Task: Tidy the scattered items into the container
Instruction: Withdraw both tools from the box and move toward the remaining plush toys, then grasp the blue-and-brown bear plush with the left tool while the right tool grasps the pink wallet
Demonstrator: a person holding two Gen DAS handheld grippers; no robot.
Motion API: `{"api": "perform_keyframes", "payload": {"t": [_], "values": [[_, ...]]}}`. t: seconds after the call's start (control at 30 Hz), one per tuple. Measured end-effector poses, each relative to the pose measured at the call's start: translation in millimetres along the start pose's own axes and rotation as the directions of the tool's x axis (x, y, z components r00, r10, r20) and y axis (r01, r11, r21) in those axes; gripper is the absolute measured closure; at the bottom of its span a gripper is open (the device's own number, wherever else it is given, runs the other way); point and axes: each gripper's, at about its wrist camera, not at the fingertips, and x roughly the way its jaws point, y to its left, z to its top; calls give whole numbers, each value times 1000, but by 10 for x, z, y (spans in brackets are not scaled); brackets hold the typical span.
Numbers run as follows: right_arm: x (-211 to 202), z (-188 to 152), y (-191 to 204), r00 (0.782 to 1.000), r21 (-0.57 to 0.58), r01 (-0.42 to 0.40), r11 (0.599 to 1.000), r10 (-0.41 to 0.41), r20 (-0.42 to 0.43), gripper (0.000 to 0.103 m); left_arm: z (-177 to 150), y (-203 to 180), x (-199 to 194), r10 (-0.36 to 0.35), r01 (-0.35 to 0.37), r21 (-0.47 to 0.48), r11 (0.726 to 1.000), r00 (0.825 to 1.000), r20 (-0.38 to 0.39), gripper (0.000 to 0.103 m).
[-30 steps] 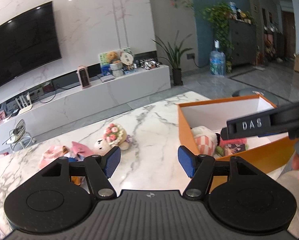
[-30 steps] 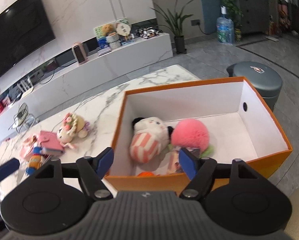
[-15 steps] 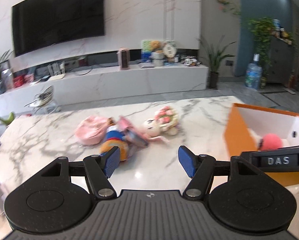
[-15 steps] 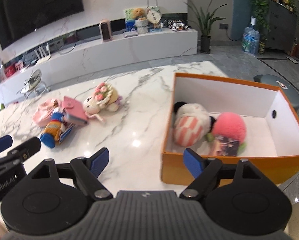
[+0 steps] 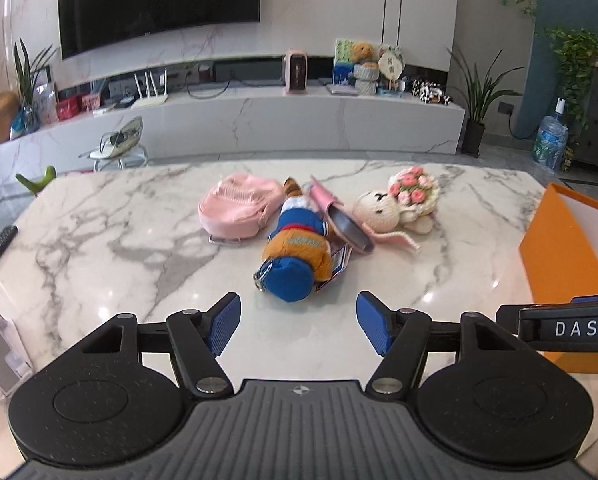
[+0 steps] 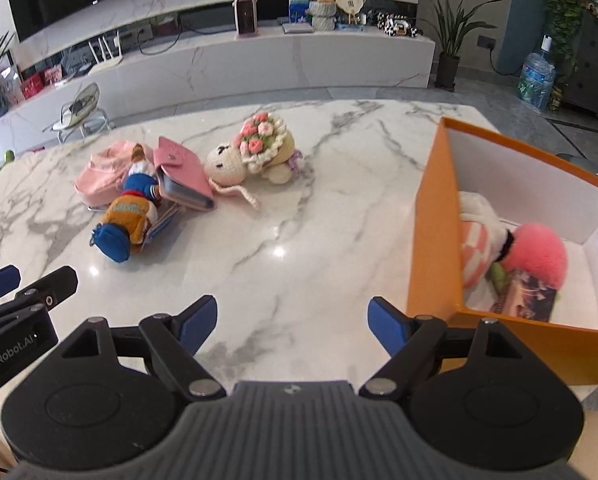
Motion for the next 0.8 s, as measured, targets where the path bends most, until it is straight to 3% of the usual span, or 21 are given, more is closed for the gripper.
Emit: {"api": "perform_keyframes", "payload": {"t": [0.23, 0.7, 0.8], "values": [[333, 112, -34, 999, 36, 28, 999, -27, -29, 19, 17, -16, 316, -14, 14, 6, 1000, 999, -35, 27], [657, 378, 236, 992, -84, 27, 996, -16, 129, 18, 187, -80, 775, -44, 44, 51, 998, 999, 1, 28], [762, 449, 276, 991, -84, 15, 996, -3, 133, 22, 212, -64, 859, -42, 41, 57, 998, 999, 8, 28]]}}
